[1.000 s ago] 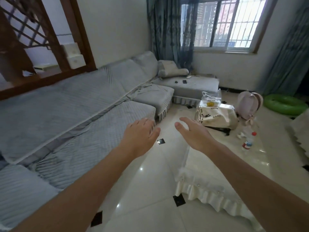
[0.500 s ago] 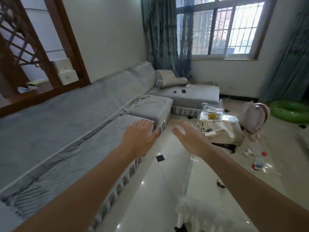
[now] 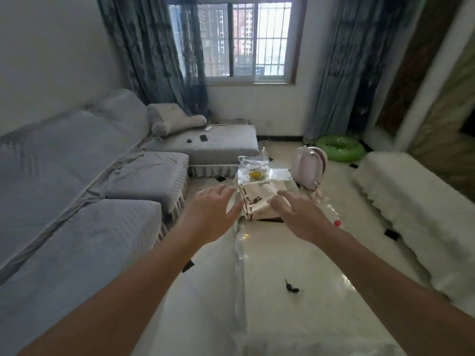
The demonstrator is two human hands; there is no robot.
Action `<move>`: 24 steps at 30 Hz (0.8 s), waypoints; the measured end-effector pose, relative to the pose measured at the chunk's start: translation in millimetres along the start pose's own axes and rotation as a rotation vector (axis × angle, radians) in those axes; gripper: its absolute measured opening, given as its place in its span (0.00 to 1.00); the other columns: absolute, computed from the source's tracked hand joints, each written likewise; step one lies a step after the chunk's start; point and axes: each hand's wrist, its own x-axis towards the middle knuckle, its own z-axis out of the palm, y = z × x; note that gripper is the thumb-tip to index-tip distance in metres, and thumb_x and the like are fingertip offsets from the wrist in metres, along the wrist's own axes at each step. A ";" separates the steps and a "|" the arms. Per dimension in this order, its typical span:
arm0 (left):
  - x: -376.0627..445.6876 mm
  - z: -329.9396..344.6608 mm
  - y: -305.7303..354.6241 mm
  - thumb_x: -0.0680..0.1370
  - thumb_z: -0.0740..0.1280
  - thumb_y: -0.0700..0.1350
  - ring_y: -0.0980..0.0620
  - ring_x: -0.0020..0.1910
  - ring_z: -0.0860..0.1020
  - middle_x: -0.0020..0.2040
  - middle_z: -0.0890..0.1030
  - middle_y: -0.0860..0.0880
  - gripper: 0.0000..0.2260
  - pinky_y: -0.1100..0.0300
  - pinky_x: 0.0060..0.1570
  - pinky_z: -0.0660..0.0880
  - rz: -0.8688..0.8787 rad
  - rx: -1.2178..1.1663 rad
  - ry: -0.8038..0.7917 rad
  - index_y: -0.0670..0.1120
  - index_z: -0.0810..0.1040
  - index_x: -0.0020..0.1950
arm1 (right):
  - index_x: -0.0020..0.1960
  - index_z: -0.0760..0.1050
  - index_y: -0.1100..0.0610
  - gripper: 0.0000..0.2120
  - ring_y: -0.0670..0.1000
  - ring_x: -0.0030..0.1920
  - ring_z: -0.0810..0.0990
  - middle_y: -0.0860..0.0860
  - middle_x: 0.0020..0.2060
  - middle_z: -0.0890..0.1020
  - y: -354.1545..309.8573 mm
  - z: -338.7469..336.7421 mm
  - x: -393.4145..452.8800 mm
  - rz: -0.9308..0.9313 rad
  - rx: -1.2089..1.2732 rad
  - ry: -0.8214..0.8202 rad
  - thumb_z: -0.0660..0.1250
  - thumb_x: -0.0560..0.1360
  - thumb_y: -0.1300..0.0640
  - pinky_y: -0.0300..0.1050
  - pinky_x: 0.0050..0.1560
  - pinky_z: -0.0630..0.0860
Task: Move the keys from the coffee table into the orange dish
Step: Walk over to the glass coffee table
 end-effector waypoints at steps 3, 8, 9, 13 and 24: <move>52.1 14.4 -13.7 0.78 0.48 0.63 0.46 0.67 0.70 0.70 0.71 0.47 0.28 0.46 0.65 0.68 0.078 -0.026 -0.022 0.49 0.68 0.70 | 0.71 0.68 0.53 0.29 0.55 0.70 0.66 0.55 0.69 0.73 16.8 -3.3 22.8 0.081 -0.026 0.045 0.53 0.78 0.37 0.50 0.64 0.63; 113.2 55.3 9.2 0.80 0.53 0.60 0.44 0.65 0.72 0.69 0.73 0.46 0.22 0.48 0.61 0.68 0.206 -0.089 -0.076 0.49 0.70 0.68 | 0.67 0.71 0.55 0.27 0.56 0.68 0.69 0.55 0.68 0.73 55.1 -4.2 33.6 0.203 -0.047 0.137 0.54 0.78 0.38 0.45 0.58 0.62; 122.0 64.2 18.0 0.80 0.53 0.60 0.44 0.65 0.71 0.69 0.73 0.47 0.22 0.48 0.61 0.68 0.232 -0.112 -0.096 0.50 0.70 0.68 | 0.68 0.71 0.53 0.26 0.55 0.68 0.68 0.54 0.69 0.73 64.2 -4.1 33.6 0.234 -0.051 0.147 0.54 0.78 0.38 0.44 0.58 0.61; 153.2 100.7 47.2 0.78 0.50 0.61 0.44 0.64 0.72 0.67 0.73 0.48 0.24 0.48 0.61 0.67 0.344 -0.146 -0.145 0.50 0.70 0.68 | 0.71 0.68 0.53 0.30 0.54 0.67 0.69 0.53 0.66 0.75 102.6 -4.0 38.2 0.384 -0.076 0.113 0.53 0.77 0.35 0.46 0.58 0.64; 233.5 142.9 53.9 0.79 0.51 0.61 0.45 0.66 0.70 0.70 0.71 0.48 0.23 0.49 0.62 0.67 0.309 -0.067 -0.204 0.51 0.69 0.69 | 0.70 0.68 0.52 0.27 0.61 0.57 0.78 0.55 0.66 0.74 163.7 -8.0 126.4 0.411 0.129 0.125 0.56 0.77 0.38 0.57 0.58 0.74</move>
